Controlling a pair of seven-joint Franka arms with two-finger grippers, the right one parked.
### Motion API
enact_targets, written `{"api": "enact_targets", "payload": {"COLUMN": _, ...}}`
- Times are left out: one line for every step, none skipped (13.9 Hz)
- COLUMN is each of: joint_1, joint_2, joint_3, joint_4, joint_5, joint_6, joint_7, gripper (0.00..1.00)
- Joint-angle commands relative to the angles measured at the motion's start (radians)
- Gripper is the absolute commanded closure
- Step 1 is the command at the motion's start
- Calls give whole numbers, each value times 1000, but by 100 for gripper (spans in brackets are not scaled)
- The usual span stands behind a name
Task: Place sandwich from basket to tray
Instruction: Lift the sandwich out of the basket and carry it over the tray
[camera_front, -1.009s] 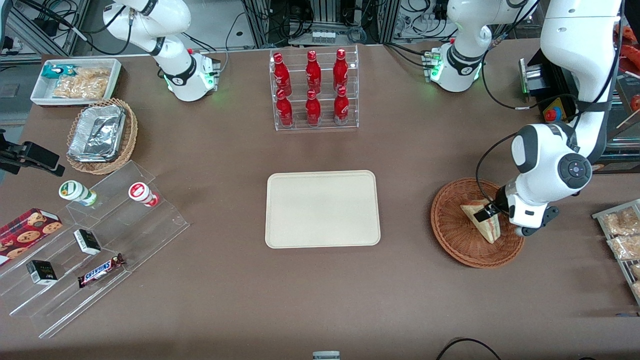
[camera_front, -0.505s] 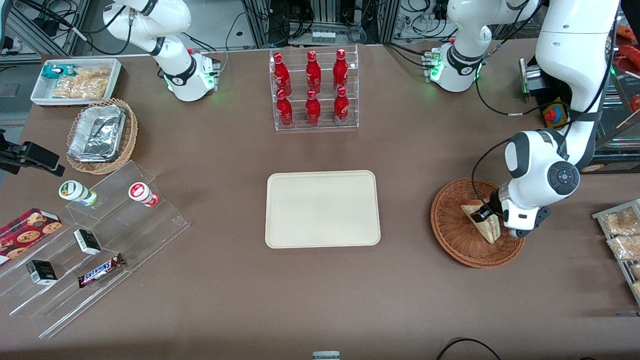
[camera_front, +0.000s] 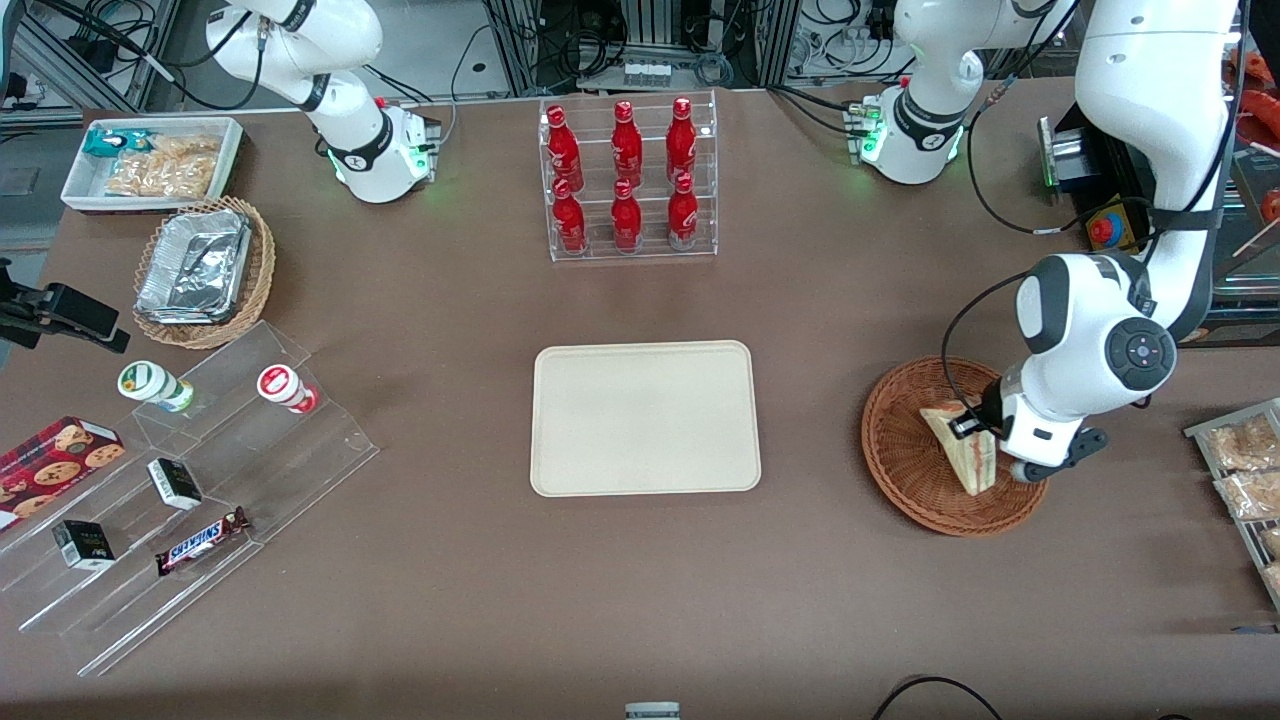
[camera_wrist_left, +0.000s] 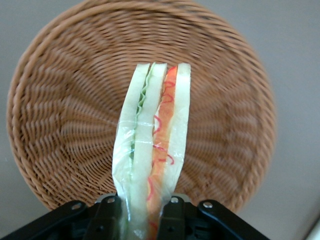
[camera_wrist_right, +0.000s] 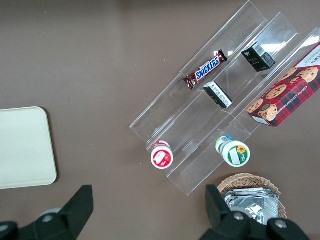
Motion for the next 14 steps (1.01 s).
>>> {"api": "enact_targets", "payload": {"joint_1": -70, "joint_2": -4, "joint_3": -19, "joint_4": 70, "joint_5": 13, "joint_6": -108, "joint_7": 70, "gripper": 89}}
{"api": "enact_targets", "payload": {"joint_1": -118, "joint_2": 5, "joint_3": -28, "joint_4": 94, "joint_5": 13, "joint_6": -145, "joint_7": 28, "gripper": 89}}
{"api": "enact_targets", "payload": {"joint_1": -179, "joint_2": 20, "joint_3": -29, "joint_4": 108, "joint_5": 14, "joint_6": -156, "joint_7": -24, "gripper": 91}}
{"api": "enact_targets", "payload": {"joint_1": -237, "joint_2": 40, "joint_3": -29, "joint_4": 133, "joint_5": 14, "joint_6": -156, "joint_7": -74, "gripper": 91}}
{"api": "enact_targets", "payload": {"joint_1": -294, "joint_2": 69, "joint_3": -29, "joint_4": 162, "joint_5": 14, "joint_6": -156, "joint_7": -120, "gripper": 91}}
{"api": "enact_targets", "payload": {"joint_1": -349, "joint_2": 99, "joint_3": -29, "joint_4": 191, "joint_5": 14, "joint_6": -156, "joint_7": -179, "gripper": 91}}
{"api": "enact_targets", "payload": {"joint_1": -398, "joint_2": 129, "joint_3": -29, "joint_4": 223, "joint_5": 18, "joint_6": -156, "joint_7": -228, "gripper": 91}}
{"api": "enact_targets", "payload": {"joint_1": -450, "joint_2": 164, "joint_3": -29, "joint_4": 264, "joint_5": 21, "joint_6": -157, "joint_7": -278, "gripper": 91}}
{"api": "enact_targets", "payload": {"joint_1": -490, "joint_2": 194, "joint_3": -29, "joint_4": 300, "joint_5": 21, "joint_6": -157, "joint_7": -316, "gripper": 91}}
{"api": "enact_targets", "payload": {"joint_1": -523, "joint_2": 223, "joint_3": -29, "joint_4": 331, "joint_5": 16, "joint_6": -156, "joint_7": -348, "gripper": 91}}
{"api": "enact_targets", "payload": {"joint_1": -560, "joint_2": 255, "joint_3": -29, "joint_4": 370, "joint_5": 15, "joint_6": -156, "joint_7": -390, "gripper": 91}}
{"api": "enact_targets", "payload": {"joint_1": -598, "joint_2": 290, "joint_3": -29, "joint_4": 407, "joint_5": 16, "joint_6": -156, "joint_7": -436, "gripper": 91}}
{"api": "enact_targets", "payload": {"joint_1": -629, "joint_2": 324, "joint_3": -29, "joint_4": 435, "joint_5": 21, "joint_6": -154, "joint_7": -480, "gripper": 91}}
{"api": "enact_targets", "payload": {"joint_1": -655, "joint_2": 356, "joint_3": -27, "joint_4": 464, "joint_5": 24, "joint_6": -154, "joint_7": -515, "gripper": 91}}
